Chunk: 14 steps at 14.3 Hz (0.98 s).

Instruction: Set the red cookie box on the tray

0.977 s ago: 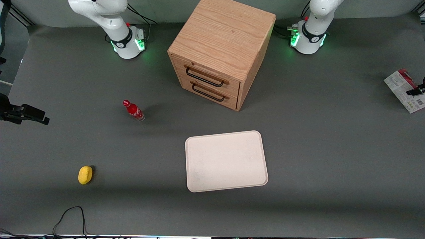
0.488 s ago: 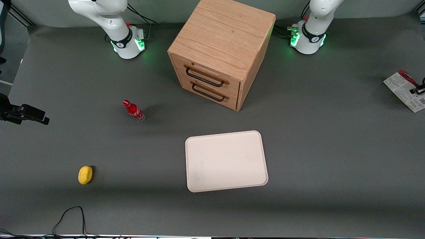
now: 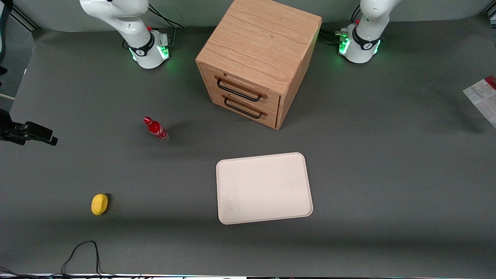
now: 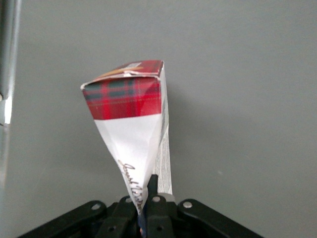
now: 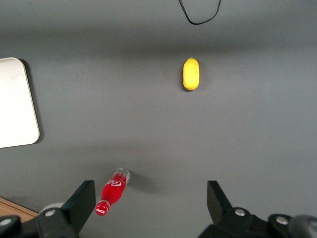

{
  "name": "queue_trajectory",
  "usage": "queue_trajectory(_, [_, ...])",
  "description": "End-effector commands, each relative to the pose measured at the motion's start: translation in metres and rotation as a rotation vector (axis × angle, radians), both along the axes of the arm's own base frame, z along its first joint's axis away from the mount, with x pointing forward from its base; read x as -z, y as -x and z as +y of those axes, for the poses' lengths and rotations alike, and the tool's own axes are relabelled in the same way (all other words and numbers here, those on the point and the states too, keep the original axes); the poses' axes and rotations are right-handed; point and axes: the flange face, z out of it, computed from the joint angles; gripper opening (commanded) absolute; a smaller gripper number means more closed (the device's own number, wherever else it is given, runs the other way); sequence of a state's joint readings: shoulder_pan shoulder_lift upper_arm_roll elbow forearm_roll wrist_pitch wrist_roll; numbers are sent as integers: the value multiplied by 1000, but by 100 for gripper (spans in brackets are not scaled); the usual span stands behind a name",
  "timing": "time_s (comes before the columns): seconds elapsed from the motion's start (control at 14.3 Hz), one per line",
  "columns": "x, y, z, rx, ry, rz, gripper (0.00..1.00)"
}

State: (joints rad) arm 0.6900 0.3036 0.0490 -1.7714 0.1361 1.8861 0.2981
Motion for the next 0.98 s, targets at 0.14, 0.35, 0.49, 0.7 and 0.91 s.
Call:
queue_trajectory(0.14, [-139,-49,-40,55,-8,39,0])
queue_trajectory(0.35, [-210,-60,-78,86,-1,45,0])
queue_trajectory(0.49, [-229,-76,-115,133,1,48,0])
queue_trajectory(0.7, [-234,-107,-183,184,-8,46,0])
queue_trajectory(0.91, [-234,-137,-277,218,-23,44,0])
